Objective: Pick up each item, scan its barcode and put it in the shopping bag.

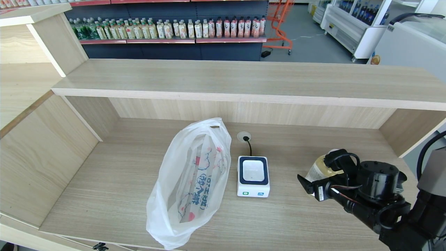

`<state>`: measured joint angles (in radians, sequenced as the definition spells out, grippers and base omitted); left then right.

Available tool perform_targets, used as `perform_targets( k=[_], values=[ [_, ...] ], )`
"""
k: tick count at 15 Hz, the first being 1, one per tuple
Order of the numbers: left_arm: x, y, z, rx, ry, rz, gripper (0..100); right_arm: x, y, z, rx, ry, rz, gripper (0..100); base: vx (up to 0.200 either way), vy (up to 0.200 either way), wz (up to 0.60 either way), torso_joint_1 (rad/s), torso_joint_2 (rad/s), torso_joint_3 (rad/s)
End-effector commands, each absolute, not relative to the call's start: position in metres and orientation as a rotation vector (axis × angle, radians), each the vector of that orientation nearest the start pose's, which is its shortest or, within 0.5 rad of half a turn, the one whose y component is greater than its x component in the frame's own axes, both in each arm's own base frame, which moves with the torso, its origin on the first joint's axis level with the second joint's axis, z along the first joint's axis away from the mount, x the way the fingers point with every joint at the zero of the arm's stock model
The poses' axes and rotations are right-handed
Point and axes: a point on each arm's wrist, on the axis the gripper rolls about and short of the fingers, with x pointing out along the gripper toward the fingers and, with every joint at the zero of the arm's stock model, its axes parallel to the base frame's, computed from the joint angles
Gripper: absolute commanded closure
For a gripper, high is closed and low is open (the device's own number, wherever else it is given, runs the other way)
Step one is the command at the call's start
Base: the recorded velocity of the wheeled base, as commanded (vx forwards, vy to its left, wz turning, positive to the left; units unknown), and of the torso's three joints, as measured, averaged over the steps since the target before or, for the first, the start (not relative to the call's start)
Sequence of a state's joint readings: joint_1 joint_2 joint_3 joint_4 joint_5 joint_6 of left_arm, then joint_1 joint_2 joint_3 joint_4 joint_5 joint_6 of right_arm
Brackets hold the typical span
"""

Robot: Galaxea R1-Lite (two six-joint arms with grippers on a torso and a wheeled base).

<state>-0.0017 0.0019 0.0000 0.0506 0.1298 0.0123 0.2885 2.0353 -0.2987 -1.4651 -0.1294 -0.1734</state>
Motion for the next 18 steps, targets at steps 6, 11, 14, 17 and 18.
perform_targets(
  k=[6, 11, 14, 17, 18],
  values=[
    [-0.023, 0.003, 0.07, 0.017, 0.053, 0.128, 0, 0.273, 0.078, 0.052, -0.247, 0.25, 0.181, 100, 0.0, 0.0, 0.0, 0.0, 0.0, 0.0],
    [-0.023, 0.003, 0.07, 0.016, 0.053, 0.129, 0, 0.269, 0.076, 0.076, -0.191, 0.165, 0.187, 100, 0.0, 0.0, 0.0, 0.0, 0.0, 0.0],
    [-0.023, 0.003, 0.07, 0.016, 0.053, 0.129, 0, 0.247, 0.067, 0.142, -0.12, 0.103, 0.34, 100, 0.0, 0.0, 0.0, 0.0, 0.0, 0.0],
    [-0.023, 0.003, 0.07, 0.016, 0.053, 0.129, 0, 0.198, 0.06, 0.191, 0.033, 0.248, 0.692, 100, 0.0, 0.0, 0.0, 0.0, 0.0, 0.0],
    [-0.023, 0.003, 0.07, 0.016, 0.053, 0.129, 0, 0.187, 0.059, 0.195, 0.059, 0.263, 0.781, 100, 0.0, 0.0, 0.0, 0.0, 0.0, 0.0]
  ],
)
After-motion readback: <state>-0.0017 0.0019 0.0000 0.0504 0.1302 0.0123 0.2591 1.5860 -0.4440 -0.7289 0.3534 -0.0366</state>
